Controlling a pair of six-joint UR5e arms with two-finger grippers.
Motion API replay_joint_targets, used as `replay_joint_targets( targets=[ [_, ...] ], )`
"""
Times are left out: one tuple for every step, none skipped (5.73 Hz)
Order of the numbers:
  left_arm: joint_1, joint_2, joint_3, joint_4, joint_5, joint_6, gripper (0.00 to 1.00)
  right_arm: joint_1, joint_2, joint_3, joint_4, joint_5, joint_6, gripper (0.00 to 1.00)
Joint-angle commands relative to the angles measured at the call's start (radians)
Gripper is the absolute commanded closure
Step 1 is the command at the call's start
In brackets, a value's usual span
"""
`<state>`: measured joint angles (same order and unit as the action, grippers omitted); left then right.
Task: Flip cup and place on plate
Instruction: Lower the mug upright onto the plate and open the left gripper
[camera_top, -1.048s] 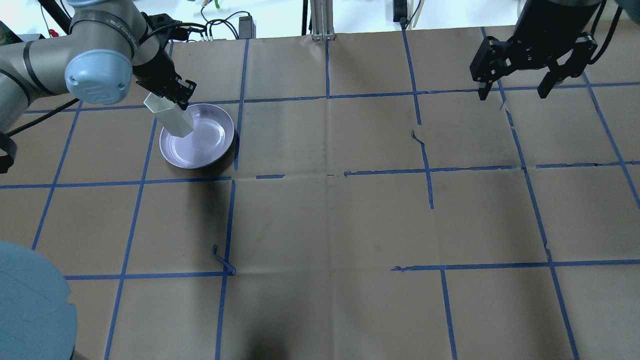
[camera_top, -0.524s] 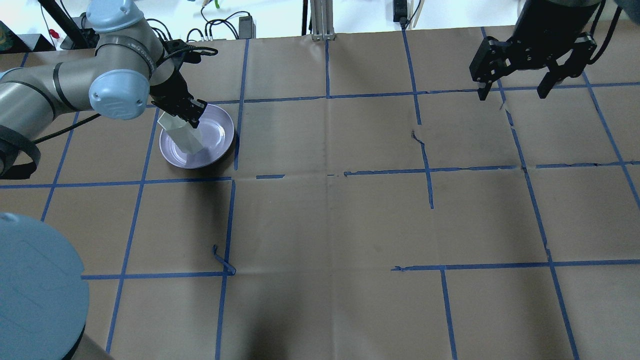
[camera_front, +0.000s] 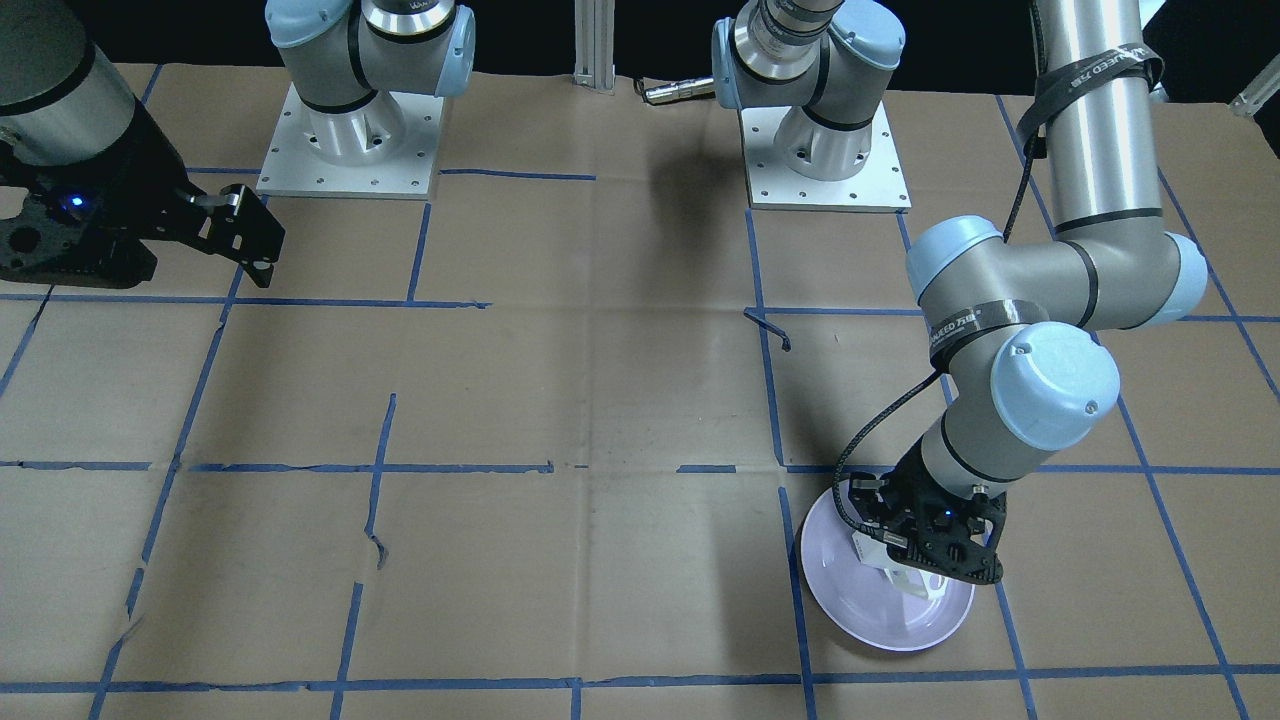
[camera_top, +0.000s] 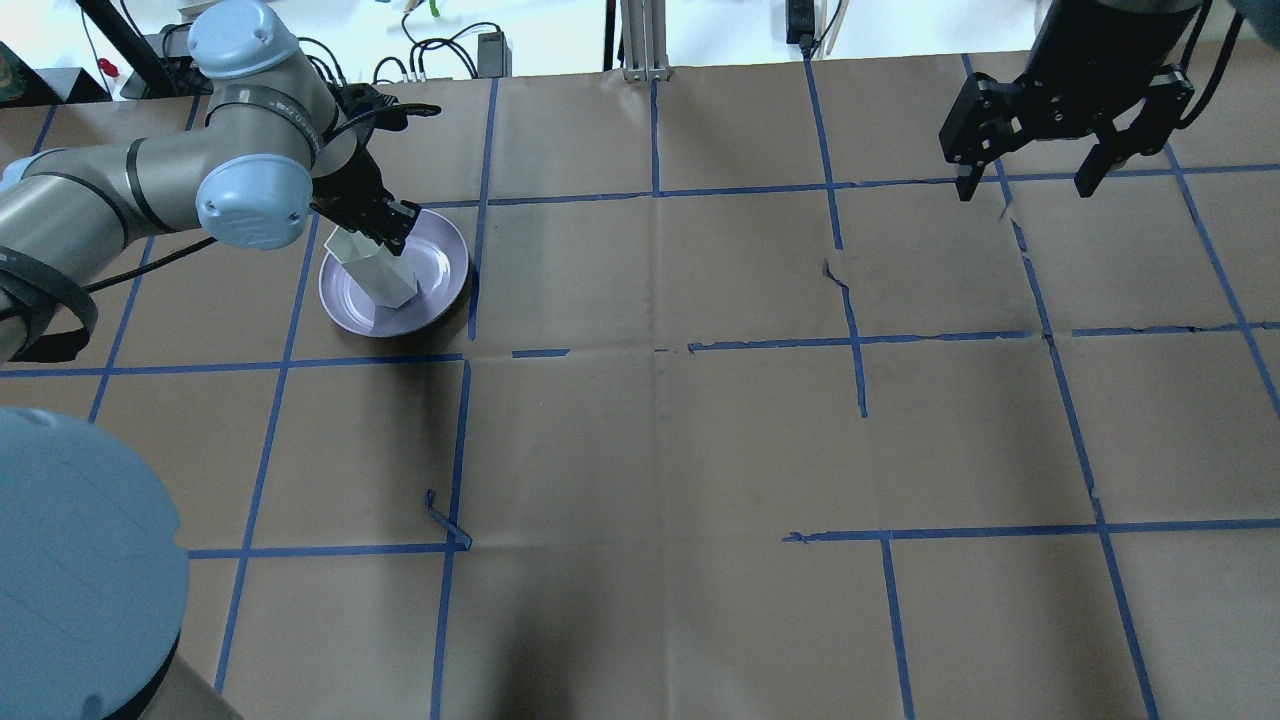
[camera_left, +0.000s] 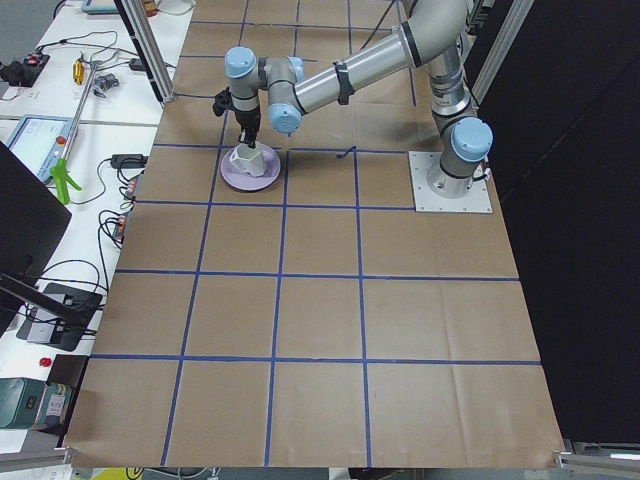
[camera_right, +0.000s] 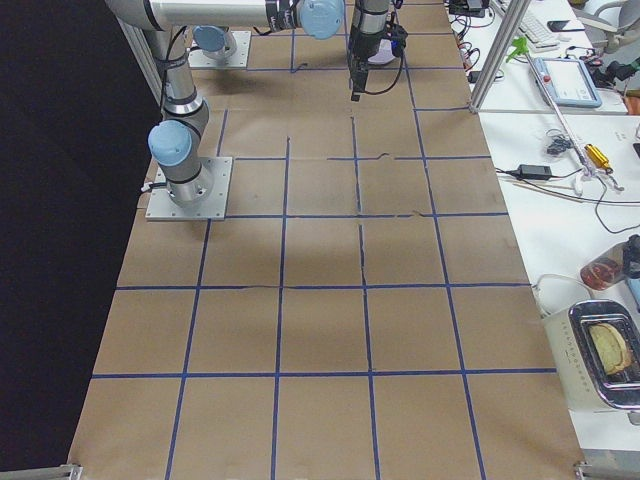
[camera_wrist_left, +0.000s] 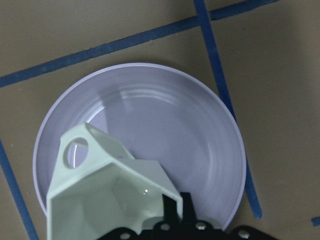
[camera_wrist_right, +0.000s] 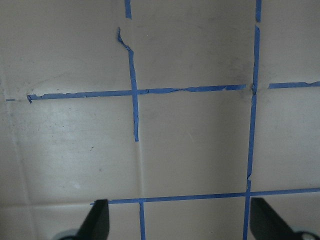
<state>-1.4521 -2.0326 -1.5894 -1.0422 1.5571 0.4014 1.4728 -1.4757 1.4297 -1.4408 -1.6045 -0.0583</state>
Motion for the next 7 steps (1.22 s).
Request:
replay_joint_targets(
  targets=[
    [-0.013, 0.037, 0.017, -0.034, 0.100, -0.003, 0.01, 0.001, 0.000, 0.000, -0.001, 0.000, 0.000, 0.00],
    [-0.014, 0.110, 0.025, -0.123, 0.104, -0.007, 0.01, 0.001, 0.000, 0.000, 0.000, 0.000, 0.000, 0.00],
    [-0.017, 0.182, 0.025, -0.198, 0.103, -0.094, 0.01, 0.001, 0.000, 0.000, -0.001, 0.000, 0.000, 0.00],
    [-0.098, 0.266, 0.025, -0.299, 0.103, -0.265, 0.01, 0.000, 0.000, 0.000, -0.001, 0.000, 0.000, 0.00],
    [-0.184, 0.319, 0.028, -0.364, 0.100, -0.433, 0.01, 0.001, 0.000, 0.000, 0.000, 0.000, 0.000, 0.00],
    [-0.226, 0.381, 0.035, -0.478, 0.091, -0.464, 0.01, 0.001, 0.000, 0.000, 0.000, 0.000, 0.000, 0.00],
    [-0.215, 0.464, 0.037, -0.610, 0.052, -0.457, 0.01, 0.001, 0.000, 0.000, -0.001, 0.000, 0.000, 0.00]
  ],
)
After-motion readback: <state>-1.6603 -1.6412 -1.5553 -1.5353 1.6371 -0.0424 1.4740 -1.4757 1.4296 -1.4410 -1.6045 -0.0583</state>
